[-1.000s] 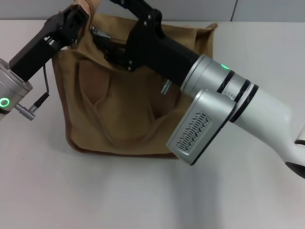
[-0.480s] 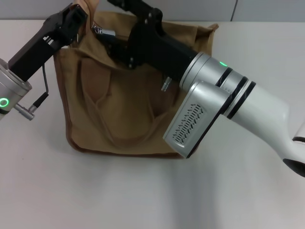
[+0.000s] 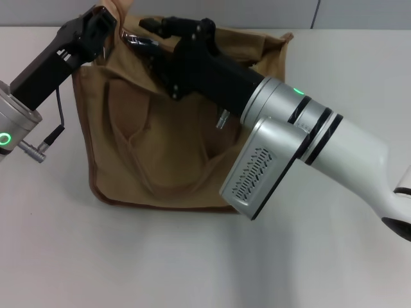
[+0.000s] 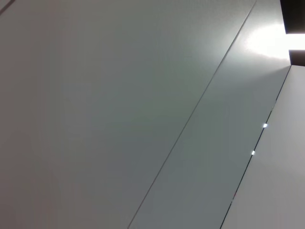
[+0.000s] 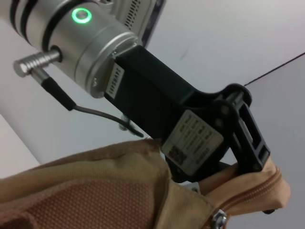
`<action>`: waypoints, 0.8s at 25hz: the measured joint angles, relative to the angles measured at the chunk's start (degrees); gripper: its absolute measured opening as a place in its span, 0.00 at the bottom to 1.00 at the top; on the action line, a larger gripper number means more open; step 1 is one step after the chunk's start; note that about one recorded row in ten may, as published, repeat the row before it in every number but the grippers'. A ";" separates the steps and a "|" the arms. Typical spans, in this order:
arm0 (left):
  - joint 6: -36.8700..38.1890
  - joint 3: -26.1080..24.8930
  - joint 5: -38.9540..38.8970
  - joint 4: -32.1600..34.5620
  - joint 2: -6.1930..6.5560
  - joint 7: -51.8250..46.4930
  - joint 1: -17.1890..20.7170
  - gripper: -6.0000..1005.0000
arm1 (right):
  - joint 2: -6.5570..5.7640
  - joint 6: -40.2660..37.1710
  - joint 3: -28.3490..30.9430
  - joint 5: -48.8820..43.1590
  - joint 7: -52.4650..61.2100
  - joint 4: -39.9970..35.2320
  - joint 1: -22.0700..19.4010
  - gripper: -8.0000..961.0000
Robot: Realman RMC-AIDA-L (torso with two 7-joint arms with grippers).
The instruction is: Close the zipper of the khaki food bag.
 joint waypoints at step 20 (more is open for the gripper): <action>0.13 -0.98 -1.54 0.24 0.33 0.09 1.93 0.02 | 0.01 -0.50 -0.18 -0.10 -0.13 -0.95 -1.60 0.02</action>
